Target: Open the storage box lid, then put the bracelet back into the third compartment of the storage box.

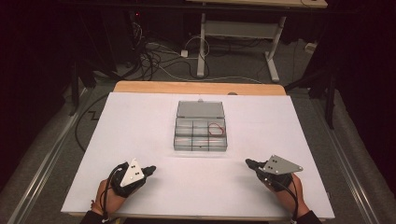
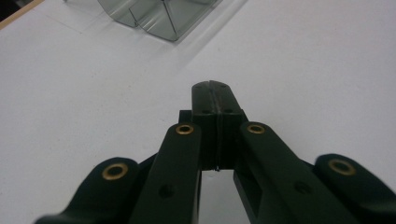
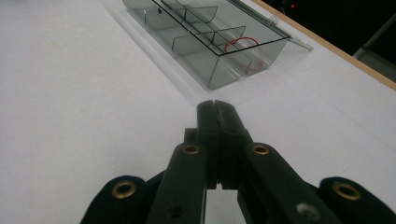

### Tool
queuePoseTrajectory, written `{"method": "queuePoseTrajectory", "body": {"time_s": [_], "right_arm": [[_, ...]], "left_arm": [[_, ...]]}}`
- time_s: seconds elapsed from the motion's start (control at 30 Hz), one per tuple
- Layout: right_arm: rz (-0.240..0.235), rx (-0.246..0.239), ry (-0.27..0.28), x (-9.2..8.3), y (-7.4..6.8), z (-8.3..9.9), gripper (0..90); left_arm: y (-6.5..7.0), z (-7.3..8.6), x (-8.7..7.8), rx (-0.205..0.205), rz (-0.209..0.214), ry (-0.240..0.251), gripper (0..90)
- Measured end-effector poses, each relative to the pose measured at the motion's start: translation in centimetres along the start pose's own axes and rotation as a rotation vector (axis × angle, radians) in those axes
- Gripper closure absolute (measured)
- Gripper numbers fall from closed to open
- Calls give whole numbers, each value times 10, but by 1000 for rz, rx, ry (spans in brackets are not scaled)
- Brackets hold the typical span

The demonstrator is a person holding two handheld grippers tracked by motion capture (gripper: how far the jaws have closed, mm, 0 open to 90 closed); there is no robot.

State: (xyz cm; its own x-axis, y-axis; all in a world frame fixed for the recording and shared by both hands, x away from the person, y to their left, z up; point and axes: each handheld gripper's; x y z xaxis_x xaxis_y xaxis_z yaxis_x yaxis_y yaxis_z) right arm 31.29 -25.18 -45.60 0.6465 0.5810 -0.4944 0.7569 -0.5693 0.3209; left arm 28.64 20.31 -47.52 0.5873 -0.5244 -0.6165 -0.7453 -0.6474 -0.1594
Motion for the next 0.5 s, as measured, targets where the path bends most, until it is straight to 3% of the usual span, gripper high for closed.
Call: {"method": "queuePoseTrajectory", "body": {"time_s": [0.37,0.5], "right_arm": [[12,7,-19,4,4,1,900],[14,36,-25,5,6,2,900]], "left_arm": [[-1,1,3,-4,8,-14,876],[-3,0,6,-2,12,-30,876]]}}
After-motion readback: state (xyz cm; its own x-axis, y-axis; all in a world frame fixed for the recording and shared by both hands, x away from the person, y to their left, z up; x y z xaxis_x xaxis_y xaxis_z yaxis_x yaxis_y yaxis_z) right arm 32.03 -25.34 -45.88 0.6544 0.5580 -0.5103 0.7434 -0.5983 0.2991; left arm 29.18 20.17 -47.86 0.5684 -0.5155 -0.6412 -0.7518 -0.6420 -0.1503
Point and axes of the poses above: each handheld gripper's, and its own axes: x roughly forward along the jaws, z roughly out of its underside, y roughly to its right, and after that the axes turned 4 degrees about -x, right-handed
